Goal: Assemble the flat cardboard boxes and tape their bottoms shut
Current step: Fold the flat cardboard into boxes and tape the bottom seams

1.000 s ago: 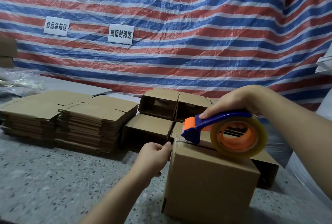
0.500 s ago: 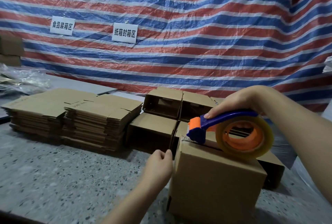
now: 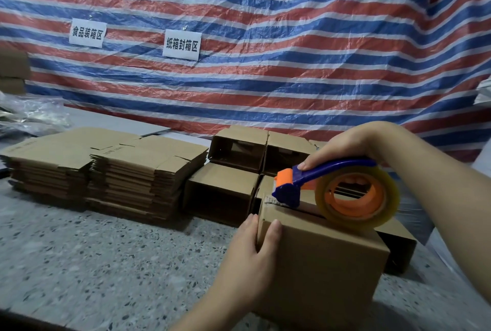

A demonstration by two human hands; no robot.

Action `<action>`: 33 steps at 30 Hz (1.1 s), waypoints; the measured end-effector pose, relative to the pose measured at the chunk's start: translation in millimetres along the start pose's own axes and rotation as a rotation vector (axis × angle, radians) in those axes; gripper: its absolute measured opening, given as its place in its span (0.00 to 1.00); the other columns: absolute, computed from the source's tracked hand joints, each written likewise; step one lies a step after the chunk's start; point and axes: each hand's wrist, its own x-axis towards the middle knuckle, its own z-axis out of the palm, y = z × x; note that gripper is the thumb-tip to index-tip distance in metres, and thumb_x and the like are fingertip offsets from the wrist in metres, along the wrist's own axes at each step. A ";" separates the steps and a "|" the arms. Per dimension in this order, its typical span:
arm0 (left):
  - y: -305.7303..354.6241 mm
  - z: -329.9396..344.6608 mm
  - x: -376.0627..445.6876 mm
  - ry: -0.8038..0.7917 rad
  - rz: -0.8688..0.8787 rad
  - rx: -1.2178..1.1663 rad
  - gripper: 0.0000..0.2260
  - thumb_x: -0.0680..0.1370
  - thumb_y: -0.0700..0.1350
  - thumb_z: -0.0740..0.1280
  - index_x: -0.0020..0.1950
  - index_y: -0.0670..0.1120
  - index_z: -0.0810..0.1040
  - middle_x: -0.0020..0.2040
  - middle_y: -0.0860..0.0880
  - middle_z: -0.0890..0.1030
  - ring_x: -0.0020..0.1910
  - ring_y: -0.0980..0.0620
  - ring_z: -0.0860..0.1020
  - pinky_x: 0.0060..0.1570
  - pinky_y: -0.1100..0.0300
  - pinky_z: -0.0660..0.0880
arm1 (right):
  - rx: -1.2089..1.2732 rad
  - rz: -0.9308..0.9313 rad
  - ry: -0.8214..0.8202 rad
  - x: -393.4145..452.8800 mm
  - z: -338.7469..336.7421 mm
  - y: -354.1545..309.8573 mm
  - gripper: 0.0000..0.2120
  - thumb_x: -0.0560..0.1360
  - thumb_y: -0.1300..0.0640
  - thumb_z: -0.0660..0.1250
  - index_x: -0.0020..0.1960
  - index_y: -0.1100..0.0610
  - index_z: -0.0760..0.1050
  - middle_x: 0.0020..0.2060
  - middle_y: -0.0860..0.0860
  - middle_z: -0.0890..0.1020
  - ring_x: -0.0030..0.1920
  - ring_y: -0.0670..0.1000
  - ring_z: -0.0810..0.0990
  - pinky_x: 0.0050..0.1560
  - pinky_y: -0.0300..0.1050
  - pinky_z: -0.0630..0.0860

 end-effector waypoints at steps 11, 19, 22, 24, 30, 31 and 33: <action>16.0 -17.0 29.5 0.049 0.275 0.514 0.24 0.80 0.65 0.51 0.75 0.61 0.65 0.75 0.60 0.66 0.74 0.61 0.60 0.74 0.56 0.59 | -0.040 0.013 0.001 3.1 -1.8 0.3 0.43 0.52 0.30 0.77 0.59 0.54 0.77 0.43 0.53 0.88 0.38 0.50 0.87 0.34 0.41 0.81; 25.0 -31.7 35.5 0.010 0.457 1.074 0.39 0.73 0.72 0.33 0.78 0.59 0.60 0.76 0.57 0.65 0.77 0.53 0.59 0.72 0.52 0.59 | -0.147 0.030 0.012 0.4 -4.1 -5.0 0.45 0.51 0.28 0.74 0.58 0.55 0.78 0.41 0.53 0.88 0.37 0.50 0.87 0.35 0.41 0.80; 24.9 -33.9 37.4 0.009 0.482 1.112 0.39 0.74 0.71 0.33 0.76 0.57 0.65 0.75 0.56 0.68 0.77 0.53 0.60 0.71 0.53 0.60 | -0.192 0.062 0.009 -2.2 -8.9 -2.4 0.45 0.51 0.27 0.74 0.59 0.56 0.79 0.43 0.54 0.88 0.40 0.51 0.88 0.36 0.41 0.81; 23.5 -33.7 37.0 0.005 0.469 1.104 0.39 0.75 0.71 0.34 0.75 0.56 0.66 0.75 0.56 0.68 0.77 0.54 0.60 0.71 0.54 0.61 | -0.213 0.109 0.000 -9.6 -15.4 9.9 0.45 0.52 0.27 0.75 0.59 0.56 0.79 0.44 0.55 0.88 0.42 0.52 0.88 0.38 0.43 0.81; 33.7 -36.2 37.8 -0.056 0.478 1.056 0.36 0.76 0.70 0.39 0.70 0.56 0.72 0.71 0.57 0.73 0.72 0.56 0.67 0.67 0.56 0.66 | -0.128 0.260 0.007 -29.5 -18.5 78.4 0.46 0.54 0.28 0.75 0.62 0.57 0.78 0.50 0.57 0.87 0.51 0.56 0.87 0.53 0.48 0.83; 37.4 -37.7 38.1 -0.080 0.479 1.067 0.35 0.75 0.70 0.39 0.68 0.56 0.74 0.68 0.57 0.75 0.69 0.56 0.70 0.65 0.57 0.68 | -0.128 0.264 -0.016 -28.6 -14.1 83.0 0.45 0.55 0.28 0.74 0.62 0.57 0.78 0.50 0.57 0.87 0.51 0.55 0.86 0.52 0.47 0.83; 46.5 -39.2 38.8 -0.134 0.471 1.141 0.35 0.75 0.70 0.39 0.63 0.55 0.76 0.61 0.56 0.79 0.62 0.55 0.74 0.61 0.56 0.71 | -0.125 0.260 -0.047 -25.9 -7.6 86.1 0.43 0.58 0.28 0.73 0.62 0.56 0.78 0.51 0.57 0.87 0.50 0.54 0.86 0.47 0.45 0.82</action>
